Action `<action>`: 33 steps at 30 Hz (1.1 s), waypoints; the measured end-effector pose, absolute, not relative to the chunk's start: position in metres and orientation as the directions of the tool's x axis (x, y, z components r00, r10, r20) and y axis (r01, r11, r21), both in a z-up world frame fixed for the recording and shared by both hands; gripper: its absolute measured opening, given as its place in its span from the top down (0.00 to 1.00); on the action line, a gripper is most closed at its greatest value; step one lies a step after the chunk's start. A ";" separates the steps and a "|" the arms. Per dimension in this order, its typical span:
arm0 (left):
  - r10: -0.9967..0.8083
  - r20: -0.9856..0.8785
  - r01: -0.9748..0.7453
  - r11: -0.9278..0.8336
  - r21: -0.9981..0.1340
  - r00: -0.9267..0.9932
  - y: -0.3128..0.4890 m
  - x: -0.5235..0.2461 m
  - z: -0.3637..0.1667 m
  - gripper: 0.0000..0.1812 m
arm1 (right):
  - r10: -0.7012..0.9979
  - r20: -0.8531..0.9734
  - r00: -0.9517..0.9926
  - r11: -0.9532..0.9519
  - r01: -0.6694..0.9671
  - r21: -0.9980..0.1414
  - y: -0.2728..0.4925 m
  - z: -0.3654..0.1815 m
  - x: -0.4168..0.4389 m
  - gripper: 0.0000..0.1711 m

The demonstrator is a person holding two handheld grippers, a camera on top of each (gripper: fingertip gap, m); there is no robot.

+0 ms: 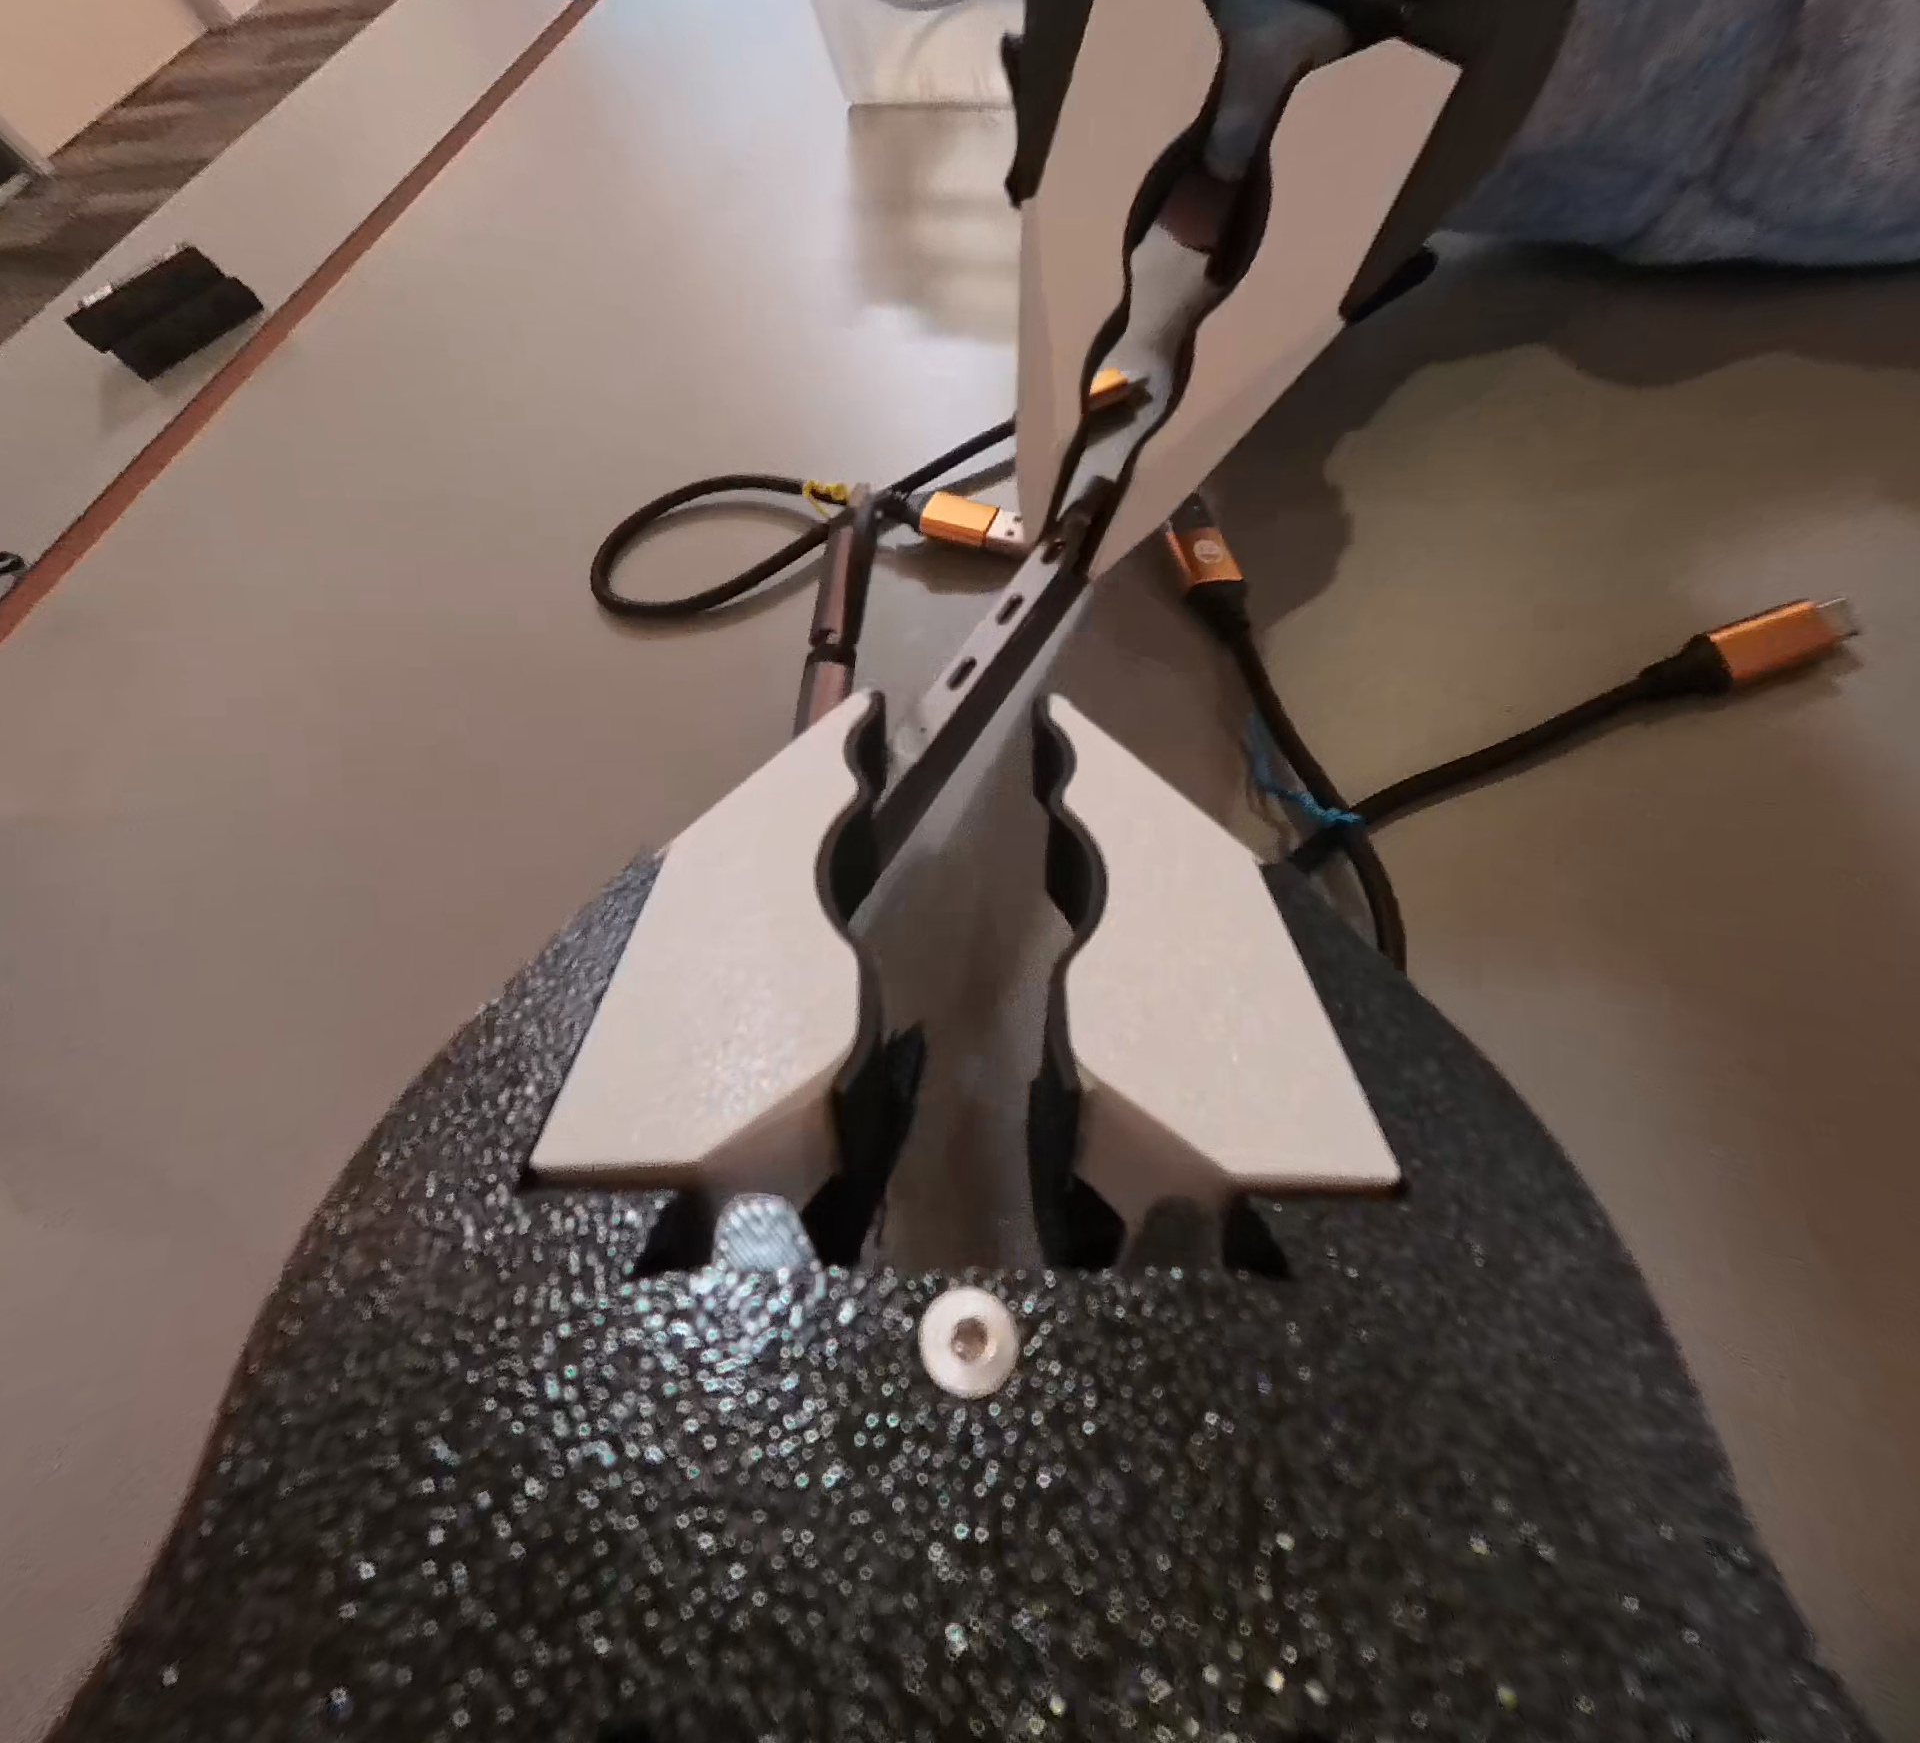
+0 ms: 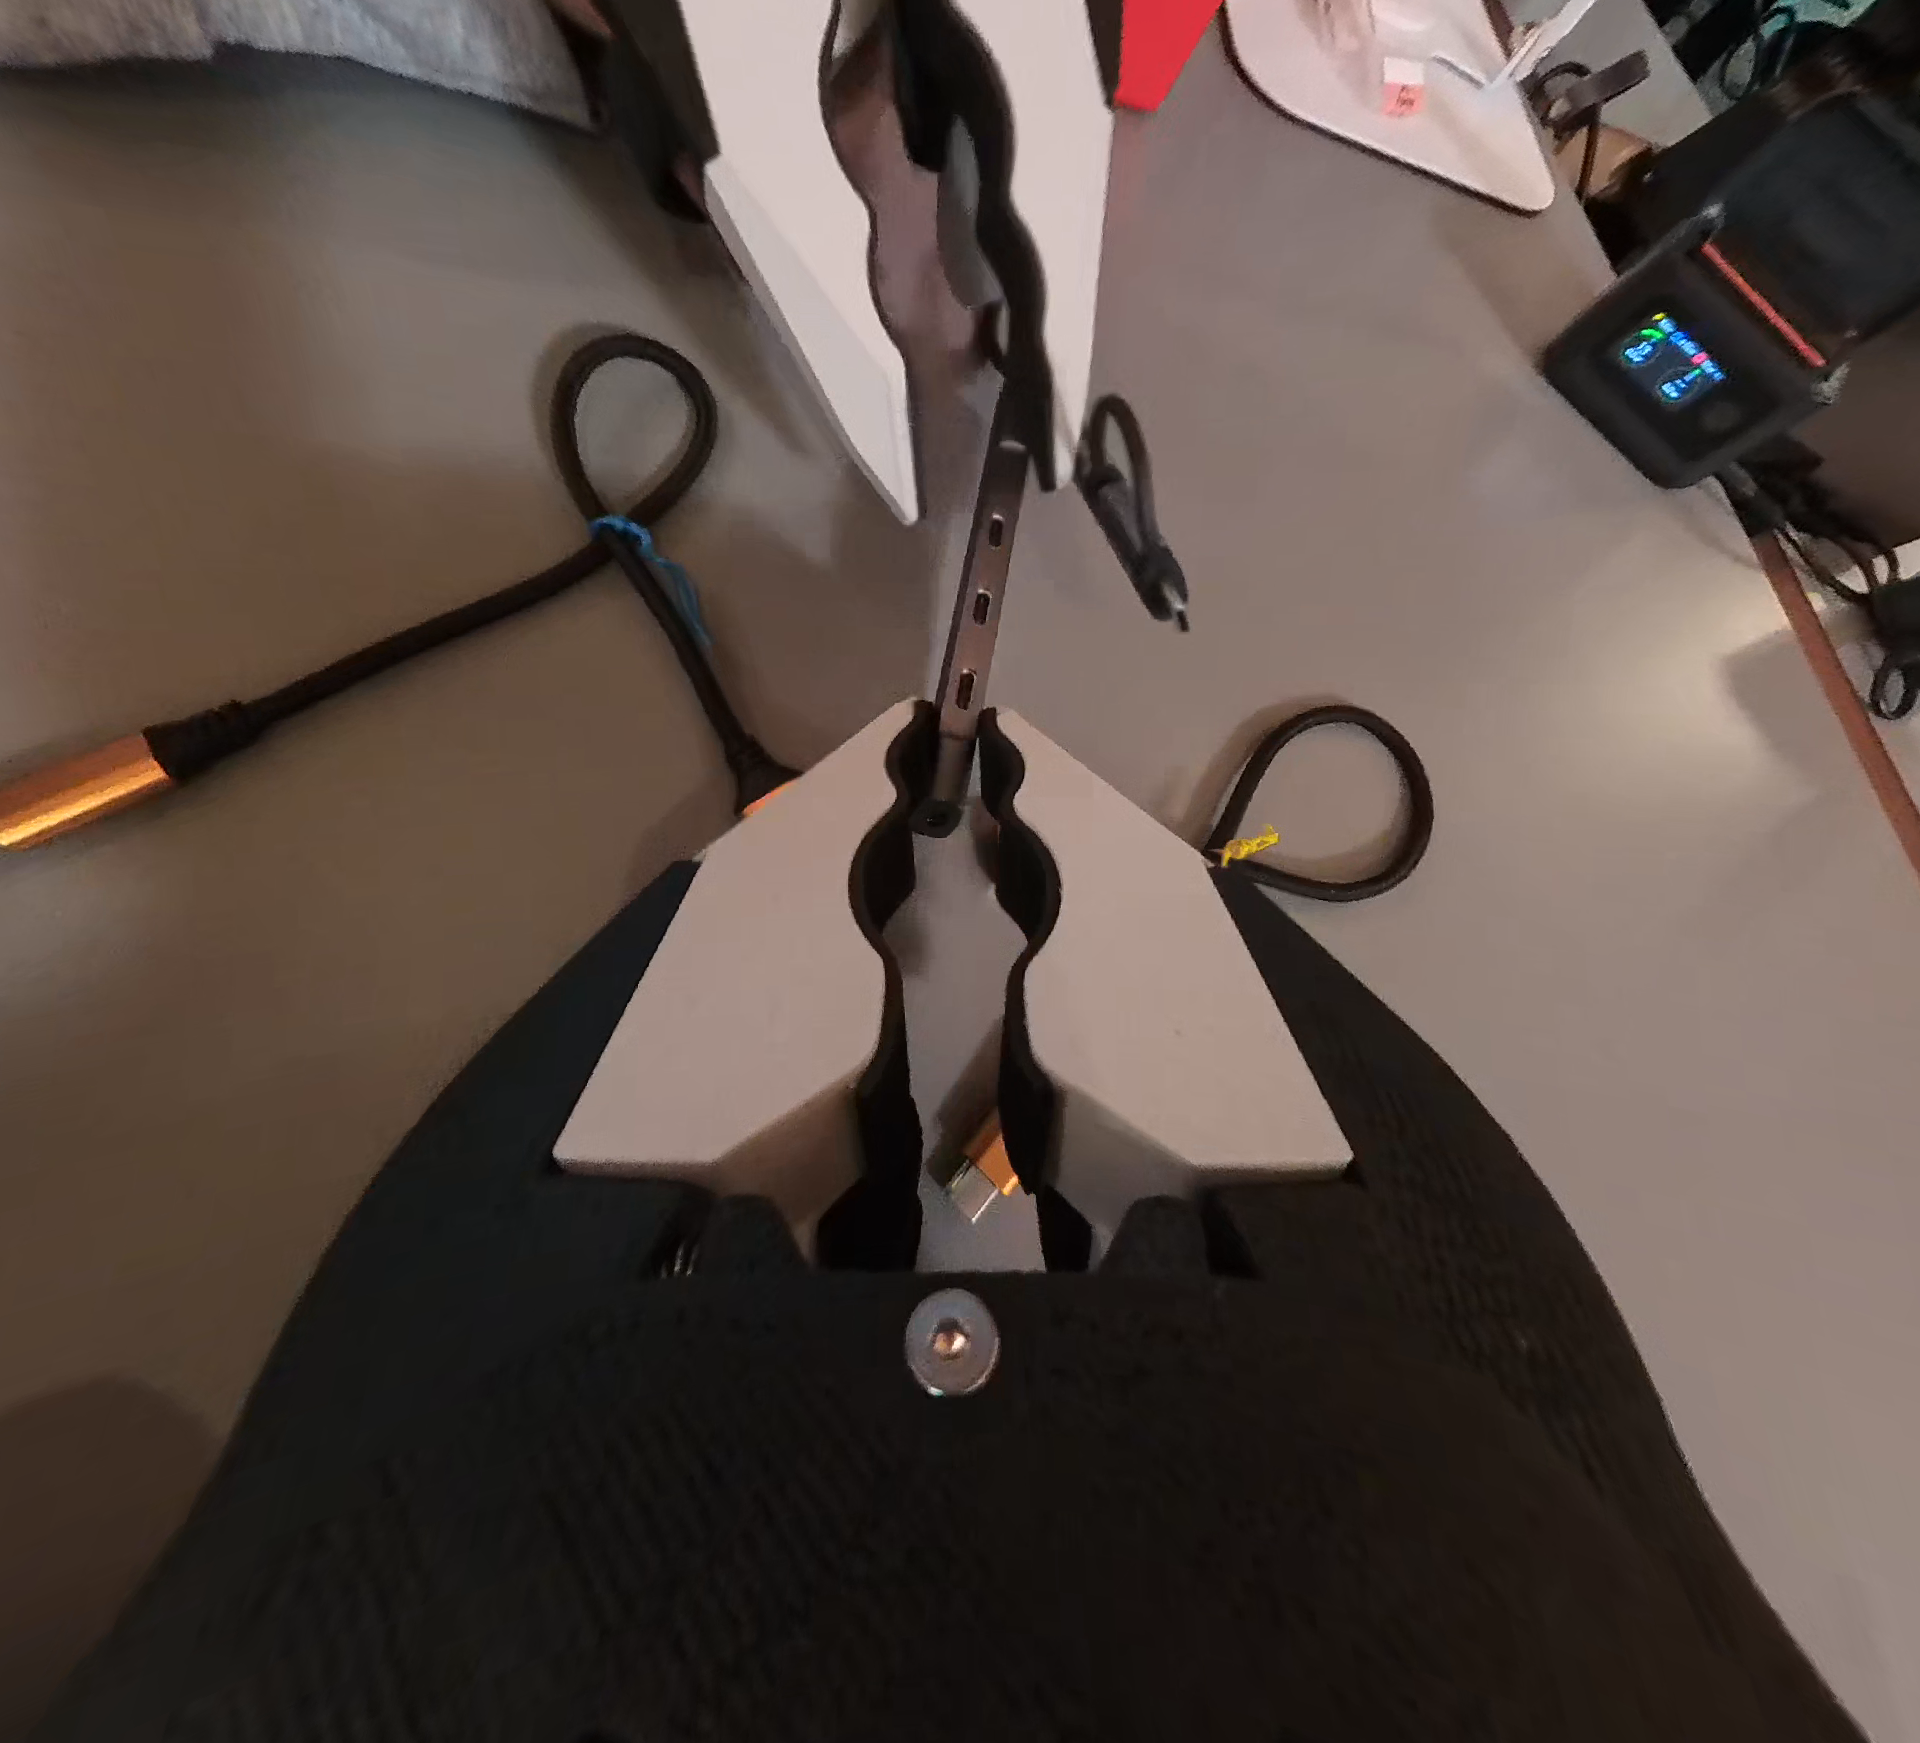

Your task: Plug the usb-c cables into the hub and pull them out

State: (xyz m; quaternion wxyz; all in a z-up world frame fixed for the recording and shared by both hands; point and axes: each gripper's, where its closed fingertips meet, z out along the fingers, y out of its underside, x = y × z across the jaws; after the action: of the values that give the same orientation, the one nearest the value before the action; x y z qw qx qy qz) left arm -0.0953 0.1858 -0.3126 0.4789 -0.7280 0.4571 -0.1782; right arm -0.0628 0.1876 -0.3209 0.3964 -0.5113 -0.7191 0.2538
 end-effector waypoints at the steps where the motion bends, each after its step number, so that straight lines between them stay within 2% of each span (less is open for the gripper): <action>1: -0.834 -0.178 -0.503 -0.132 -0.854 0.522 0.187 -0.097 -0.315 0.85 | 0.934 0.316 -0.169 0.356 0.543 -0.761 0.188 -0.323 -0.062 0.96; 6: -0.830 -0.173 -0.532 -0.166 -0.830 0.529 0.187 -0.099 -0.322 0.82 | 0.919 0.343 -0.192 0.391 0.545 -0.742 0.187 -0.326 -0.062 0.96; 11: -0.817 -0.190 -0.562 -0.187 -0.806 0.544 0.190 -0.103 -0.325 0.87 | 0.910 0.363 -0.199 0.411 0.546 -0.730 0.186 -0.327 -0.062 0.95; 15: -0.805 -0.187 -0.570 -0.214 -0.794 0.563 0.193 -0.104 -0.329 0.86 | 0.951 0.282 -0.126 0.301 0.578 -0.758 0.190 -0.327 -0.066 0.95; 19: -0.803 -0.185 -0.576 -0.225 -0.786 0.566 0.194 -0.103 -0.331 0.84 | 0.972 0.226 -0.057 0.211 0.629 -0.748 0.194 -0.337 -0.077 0.87; 21: -0.803 -0.169 -0.562 -0.233 -0.794 0.572 0.194 -0.103 -0.330 0.83 | 0.977 0.209 -0.045 0.189 0.635 -0.749 0.192 -0.338 -0.082 0.92; 24: -0.810 -0.104 -0.486 -0.239 -0.841 0.577 0.192 -0.101 -0.319 0.83 | 0.965 0.261 0.005 0.196 0.647 -0.737 0.202 -0.335 -0.081 0.95; 29: -0.829 0.056 -0.195 -0.196 -0.961 0.556 0.188 -0.096 -0.272 0.79 | 0.946 0.309 0.099 0.212 0.533 -0.819 0.213 -0.302 -0.081 0.96; 30: -0.844 0.077 -0.177 -0.200 -0.964 0.531 0.184 -0.095 -0.268 0.86 | 0.939 0.318 0.128 0.210 0.519 -0.829 0.217 -0.296 -0.079 0.95; 33: -0.852 0.046 -0.160 -0.150 -0.976 0.521 0.182 -0.092 -0.262 0.83 | 0.942 0.276 0.192 0.165 0.452 -0.876 0.227 -0.281 -0.073 0.96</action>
State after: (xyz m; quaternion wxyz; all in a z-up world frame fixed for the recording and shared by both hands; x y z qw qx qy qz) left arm -0.0917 0.1818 -0.2618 0.5379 -0.6864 0.3685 -0.3220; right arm -0.0725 0.2267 -0.2812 0.4904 -0.5961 -0.5847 0.2495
